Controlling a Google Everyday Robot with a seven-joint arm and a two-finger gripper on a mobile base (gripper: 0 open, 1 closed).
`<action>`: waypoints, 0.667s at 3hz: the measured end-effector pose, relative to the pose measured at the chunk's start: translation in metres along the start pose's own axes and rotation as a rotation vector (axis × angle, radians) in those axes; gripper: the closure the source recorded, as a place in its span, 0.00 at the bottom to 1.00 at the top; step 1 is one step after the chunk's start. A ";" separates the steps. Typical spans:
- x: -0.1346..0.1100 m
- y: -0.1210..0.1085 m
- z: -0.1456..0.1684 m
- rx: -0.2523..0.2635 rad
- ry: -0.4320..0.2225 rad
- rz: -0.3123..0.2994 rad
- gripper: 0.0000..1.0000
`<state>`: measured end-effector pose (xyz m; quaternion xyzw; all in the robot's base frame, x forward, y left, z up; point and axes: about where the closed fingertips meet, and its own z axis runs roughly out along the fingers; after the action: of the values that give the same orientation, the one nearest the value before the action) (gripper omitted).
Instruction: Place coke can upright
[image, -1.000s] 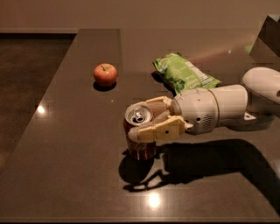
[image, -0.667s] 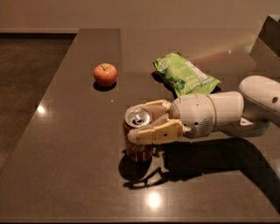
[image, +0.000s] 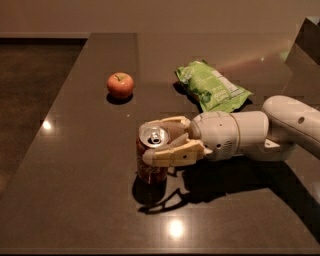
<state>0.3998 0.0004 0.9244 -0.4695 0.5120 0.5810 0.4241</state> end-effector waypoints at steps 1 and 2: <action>-0.001 0.001 0.002 -0.003 0.004 -0.001 0.27; -0.002 0.002 0.004 -0.007 0.006 -0.003 0.04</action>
Offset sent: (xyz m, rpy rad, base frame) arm -0.0009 0.0017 0.0011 -0.0024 -0.0013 0.0031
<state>0.3978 0.0044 0.9267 -0.4733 0.5106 0.5807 0.4220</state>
